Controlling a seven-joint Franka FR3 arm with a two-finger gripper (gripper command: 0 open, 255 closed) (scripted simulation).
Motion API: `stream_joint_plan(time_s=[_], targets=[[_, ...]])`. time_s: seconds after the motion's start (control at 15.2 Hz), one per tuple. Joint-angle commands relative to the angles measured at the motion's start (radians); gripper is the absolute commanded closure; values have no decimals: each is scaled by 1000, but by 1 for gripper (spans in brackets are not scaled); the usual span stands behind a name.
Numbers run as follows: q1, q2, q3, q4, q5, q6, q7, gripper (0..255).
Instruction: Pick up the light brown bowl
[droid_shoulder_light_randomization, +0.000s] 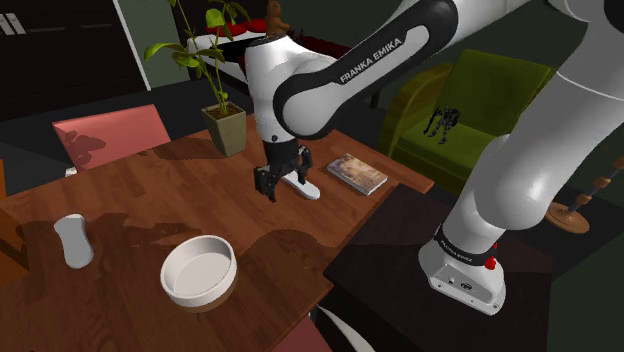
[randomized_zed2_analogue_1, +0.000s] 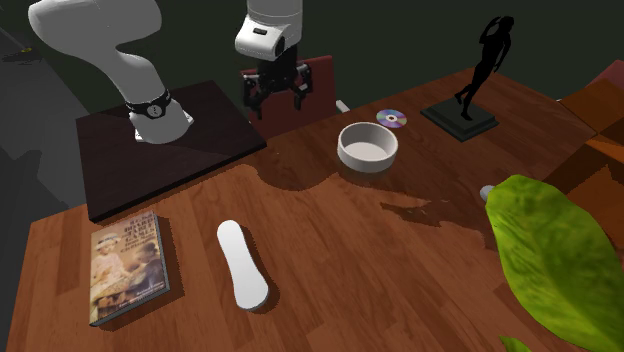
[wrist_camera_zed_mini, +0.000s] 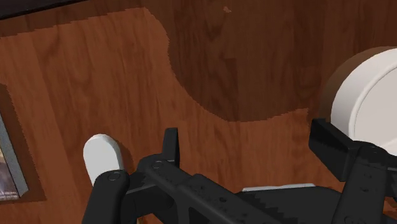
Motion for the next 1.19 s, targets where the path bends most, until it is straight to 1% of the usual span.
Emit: stream_joint_plan(time_s=[0.0, 0.2, 0.4, 0.66, 0.92, 1.12], targets=[[8, 73, 20, 32, -23, 40, 46, 0], [27, 191, 39, 95, -73, 90, 119, 0], [57, 310, 44, 169, -130, 127, 192, 0], [114, 466, 30, 286, -202, 159, 278, 0], [180, 615, 6, 420, -257, 170, 342, 0], [188, 644, -5, 420, -270, 199, 348, 0]])
